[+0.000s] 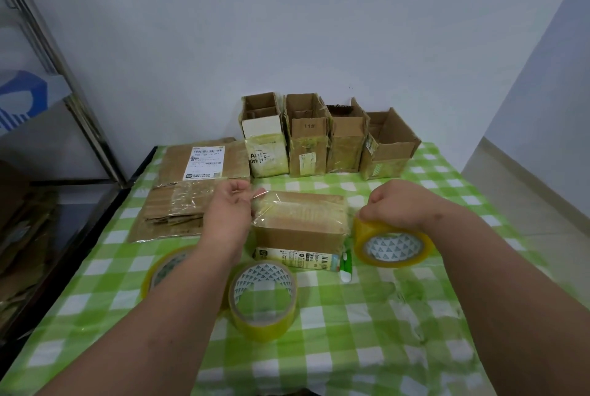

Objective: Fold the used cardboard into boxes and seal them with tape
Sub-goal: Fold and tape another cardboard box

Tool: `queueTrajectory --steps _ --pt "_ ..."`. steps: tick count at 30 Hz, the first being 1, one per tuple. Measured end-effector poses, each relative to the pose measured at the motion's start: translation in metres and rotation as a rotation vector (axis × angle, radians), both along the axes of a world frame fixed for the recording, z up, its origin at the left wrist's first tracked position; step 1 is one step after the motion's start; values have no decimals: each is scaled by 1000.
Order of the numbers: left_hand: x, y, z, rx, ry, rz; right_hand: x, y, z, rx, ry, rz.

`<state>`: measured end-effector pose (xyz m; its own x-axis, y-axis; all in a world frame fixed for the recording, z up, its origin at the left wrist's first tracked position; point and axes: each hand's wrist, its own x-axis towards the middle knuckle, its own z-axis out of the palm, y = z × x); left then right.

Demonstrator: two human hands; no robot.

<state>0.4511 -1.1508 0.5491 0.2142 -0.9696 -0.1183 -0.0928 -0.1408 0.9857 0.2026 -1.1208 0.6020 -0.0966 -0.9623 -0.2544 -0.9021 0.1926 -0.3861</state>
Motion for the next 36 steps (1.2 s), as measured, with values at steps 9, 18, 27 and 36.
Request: queueTrajectory --steps 9,18,27,36 --pt "2 3 -4 -2 -218 17 5 -2 -5 -38 86 -2" --pt "7 5 6 96 -389 -155 7 -4 -6 -42 150 14" --pt "-12 3 29 -29 -1001 -344 11 -6 -6 -24 234 -23" --pt "-35 5 12 -20 -1307 -709 7 -2 -14 -77 148 -73"
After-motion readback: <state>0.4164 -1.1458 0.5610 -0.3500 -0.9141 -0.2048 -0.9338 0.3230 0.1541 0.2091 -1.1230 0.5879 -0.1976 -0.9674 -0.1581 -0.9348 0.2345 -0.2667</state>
